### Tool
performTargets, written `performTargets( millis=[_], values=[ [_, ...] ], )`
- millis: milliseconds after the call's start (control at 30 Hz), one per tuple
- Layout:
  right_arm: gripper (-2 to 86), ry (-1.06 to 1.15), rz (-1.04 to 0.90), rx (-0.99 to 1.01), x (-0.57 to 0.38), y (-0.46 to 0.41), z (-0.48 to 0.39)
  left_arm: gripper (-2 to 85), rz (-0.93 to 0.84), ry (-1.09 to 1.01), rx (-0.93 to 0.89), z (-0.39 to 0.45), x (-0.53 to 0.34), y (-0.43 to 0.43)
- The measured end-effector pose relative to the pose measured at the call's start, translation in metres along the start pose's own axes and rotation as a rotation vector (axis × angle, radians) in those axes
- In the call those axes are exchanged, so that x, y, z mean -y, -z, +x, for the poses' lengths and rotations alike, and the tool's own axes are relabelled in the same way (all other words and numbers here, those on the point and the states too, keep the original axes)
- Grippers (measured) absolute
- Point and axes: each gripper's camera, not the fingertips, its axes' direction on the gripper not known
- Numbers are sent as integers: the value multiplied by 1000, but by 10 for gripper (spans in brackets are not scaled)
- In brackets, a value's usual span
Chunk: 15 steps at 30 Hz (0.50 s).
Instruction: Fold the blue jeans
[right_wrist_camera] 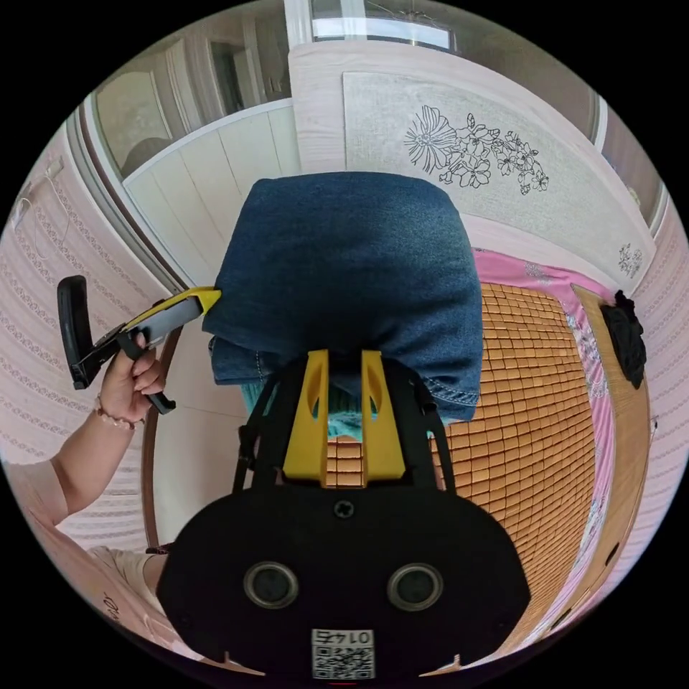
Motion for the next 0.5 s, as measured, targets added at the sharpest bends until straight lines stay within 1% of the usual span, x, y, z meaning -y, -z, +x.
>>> performTargets(
  millis=[67,133,200,233,300,333,400,433,500],
  values=[
    [22,-13,66,52,-25,25,-1,58,11,-71,-12,24,-12,26],
    [33,-1,136,76,-69,56,-10,56,-10,-189,-26,58,-32,51],
    [43,8,147,-18,-150,94,-32,50,-80,-368,-20,117,-71,74],
    [45,-6,141,-46,-174,103,-38,49,-100,-406,-28,133,-82,78],
    [48,-124,108,-136,-275,140,-58,45,-172,-525,-150,202,-126,92],
    [48,-166,98,-158,-301,150,-63,44,-189,-558,-198,221,-137,95],
    [51,-349,43,-240,-405,191,-87,40,-235,-690,-393,305,-182,107],
    [52,-393,28,-266,-430,201,-94,40,-239,-715,-437,327,-193,110],
    [55,-553,-27,-388,-523,242,-126,42,-290,-817,-606,416,-235,122]
  ],
)
